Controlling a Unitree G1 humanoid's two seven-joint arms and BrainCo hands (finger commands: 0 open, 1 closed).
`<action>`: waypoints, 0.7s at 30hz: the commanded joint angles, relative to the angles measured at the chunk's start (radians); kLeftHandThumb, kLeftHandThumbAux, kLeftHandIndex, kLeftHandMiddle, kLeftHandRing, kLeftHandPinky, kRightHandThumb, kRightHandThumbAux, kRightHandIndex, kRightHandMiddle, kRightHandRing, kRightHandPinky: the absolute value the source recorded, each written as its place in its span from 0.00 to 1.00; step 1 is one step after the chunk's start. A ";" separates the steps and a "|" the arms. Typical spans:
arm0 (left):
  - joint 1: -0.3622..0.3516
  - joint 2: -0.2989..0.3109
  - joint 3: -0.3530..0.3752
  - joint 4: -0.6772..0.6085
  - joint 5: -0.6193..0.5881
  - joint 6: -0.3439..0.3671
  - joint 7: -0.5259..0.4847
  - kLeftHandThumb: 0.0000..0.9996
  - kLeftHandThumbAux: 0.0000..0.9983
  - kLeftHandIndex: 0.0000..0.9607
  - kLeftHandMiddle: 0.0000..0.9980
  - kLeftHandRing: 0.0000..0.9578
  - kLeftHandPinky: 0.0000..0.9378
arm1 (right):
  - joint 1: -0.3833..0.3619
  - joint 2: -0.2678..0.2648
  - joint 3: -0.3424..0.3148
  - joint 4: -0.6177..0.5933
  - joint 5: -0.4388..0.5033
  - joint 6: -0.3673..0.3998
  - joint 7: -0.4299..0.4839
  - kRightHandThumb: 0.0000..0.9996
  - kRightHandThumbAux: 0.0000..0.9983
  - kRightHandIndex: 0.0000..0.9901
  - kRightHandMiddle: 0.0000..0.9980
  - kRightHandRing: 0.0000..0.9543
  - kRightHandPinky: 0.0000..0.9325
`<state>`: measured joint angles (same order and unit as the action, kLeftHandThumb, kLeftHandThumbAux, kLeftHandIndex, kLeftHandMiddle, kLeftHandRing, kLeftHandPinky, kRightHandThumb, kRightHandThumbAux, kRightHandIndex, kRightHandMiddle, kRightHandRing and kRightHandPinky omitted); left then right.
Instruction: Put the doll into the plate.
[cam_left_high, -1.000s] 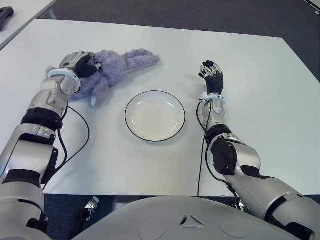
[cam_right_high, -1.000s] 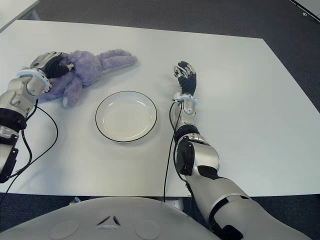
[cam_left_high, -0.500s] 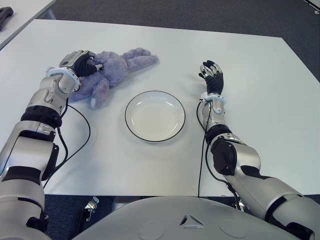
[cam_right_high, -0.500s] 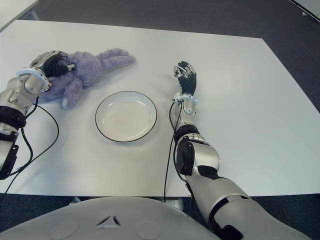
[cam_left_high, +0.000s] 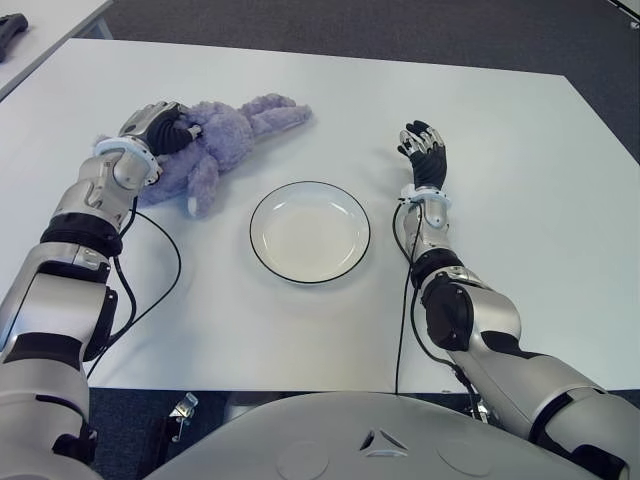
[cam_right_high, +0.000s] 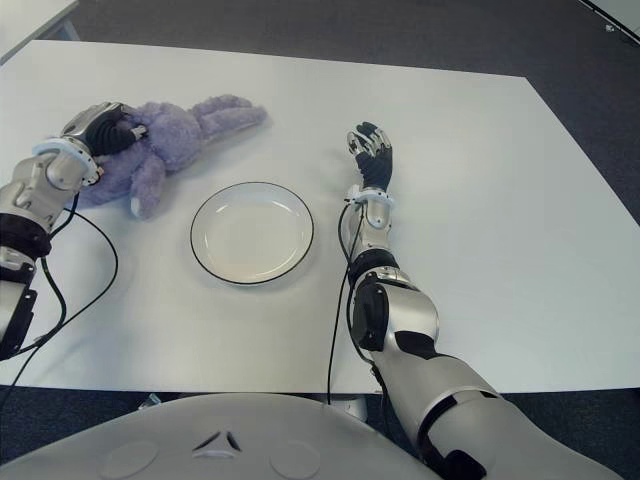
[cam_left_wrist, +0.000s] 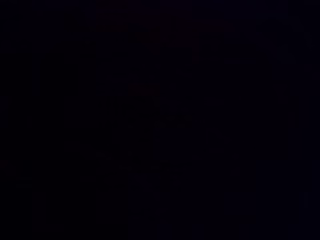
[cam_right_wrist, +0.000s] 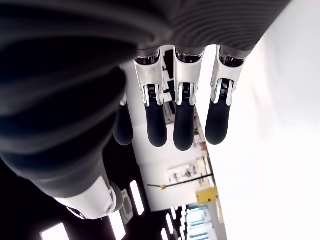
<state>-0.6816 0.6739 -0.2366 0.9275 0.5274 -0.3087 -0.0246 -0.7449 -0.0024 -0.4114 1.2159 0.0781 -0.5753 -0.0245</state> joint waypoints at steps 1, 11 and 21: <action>0.138 -0.078 -0.026 0.100 -0.032 -0.007 -0.053 0.95 0.58 0.82 0.83 0.86 0.77 | 0.232 0.045 -0.009 0.119 0.010 0.022 -0.017 0.35 0.80 0.26 0.26 0.28 0.33; 0.162 -0.119 0.035 0.053 -0.089 0.095 -0.010 0.91 0.63 0.80 0.84 0.88 0.90 | 0.233 0.047 -0.011 0.118 0.014 0.022 -0.013 0.36 0.81 0.26 0.27 0.28 0.32; 0.178 -0.131 0.052 -0.005 -0.092 0.174 -0.008 0.89 0.63 0.79 0.83 0.88 0.90 | 0.235 0.050 -0.017 0.117 0.021 0.016 -0.003 0.37 0.82 0.27 0.27 0.28 0.33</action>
<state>-0.6419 0.6340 -0.1606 0.8856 0.4607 -0.2220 0.0037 -0.7449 -0.0029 -0.4113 1.2159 0.0782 -0.5754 -0.0259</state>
